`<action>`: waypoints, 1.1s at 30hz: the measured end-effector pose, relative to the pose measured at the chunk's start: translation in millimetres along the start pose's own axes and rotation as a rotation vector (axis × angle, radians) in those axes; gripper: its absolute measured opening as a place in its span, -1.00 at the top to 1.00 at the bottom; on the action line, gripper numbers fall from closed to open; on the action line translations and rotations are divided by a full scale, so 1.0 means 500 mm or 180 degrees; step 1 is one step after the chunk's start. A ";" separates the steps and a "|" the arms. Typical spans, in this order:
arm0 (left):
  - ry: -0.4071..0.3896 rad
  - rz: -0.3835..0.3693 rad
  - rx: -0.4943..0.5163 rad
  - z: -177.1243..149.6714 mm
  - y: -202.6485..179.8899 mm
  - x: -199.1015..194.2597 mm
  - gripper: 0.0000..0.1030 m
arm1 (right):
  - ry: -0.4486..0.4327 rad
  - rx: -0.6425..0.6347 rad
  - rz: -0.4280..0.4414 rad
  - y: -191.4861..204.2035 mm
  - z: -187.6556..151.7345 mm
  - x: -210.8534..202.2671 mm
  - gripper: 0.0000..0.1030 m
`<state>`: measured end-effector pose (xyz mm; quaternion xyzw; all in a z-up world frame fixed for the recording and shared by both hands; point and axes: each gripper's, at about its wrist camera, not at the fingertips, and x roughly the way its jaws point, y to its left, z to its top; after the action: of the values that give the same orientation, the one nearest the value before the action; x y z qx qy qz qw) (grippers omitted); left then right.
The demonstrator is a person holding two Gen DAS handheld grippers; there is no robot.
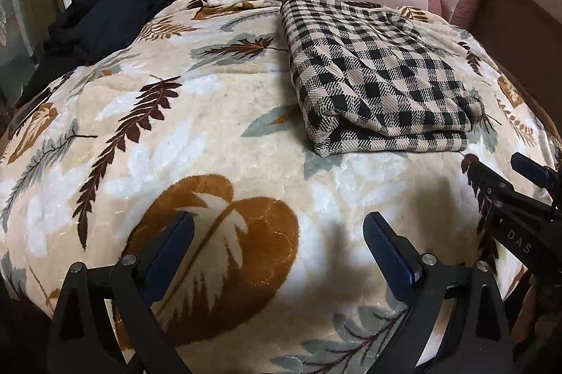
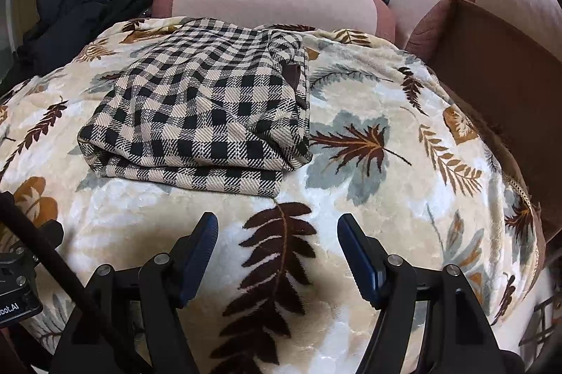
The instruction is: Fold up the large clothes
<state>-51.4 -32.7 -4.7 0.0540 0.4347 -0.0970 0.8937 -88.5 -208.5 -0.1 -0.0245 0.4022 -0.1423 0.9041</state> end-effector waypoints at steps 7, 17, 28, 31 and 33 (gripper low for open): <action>-0.0001 -0.0001 0.0004 0.000 0.001 0.000 -0.87 | 0.0049 -0.0010 -0.0044 -0.002 -0.001 0.007 -0.46; 0.0010 0.0003 0.0017 -0.001 0.000 -0.002 -0.87 | 0.0088 -0.0007 -0.0052 -0.004 -0.002 0.011 -0.46; 0.0013 0.0010 0.0024 -0.002 0.000 0.000 -0.87 | 0.0030 0.0013 -0.0053 -0.003 0.000 0.005 -0.47; 0.0014 0.0013 0.0026 -0.002 0.000 -0.001 -0.87 | 0.0029 0.0021 -0.0044 -0.004 0.000 0.005 -0.47; 0.0019 0.0016 0.0030 -0.003 -0.001 0.000 -0.87 | 0.0026 0.0021 -0.0044 -0.004 0.000 0.005 -0.47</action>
<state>-52.4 -32.8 -5.7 0.0597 0.4368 -0.0966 0.8924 -87.6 -211.1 -1.5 -0.0237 0.4053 -0.1499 0.9015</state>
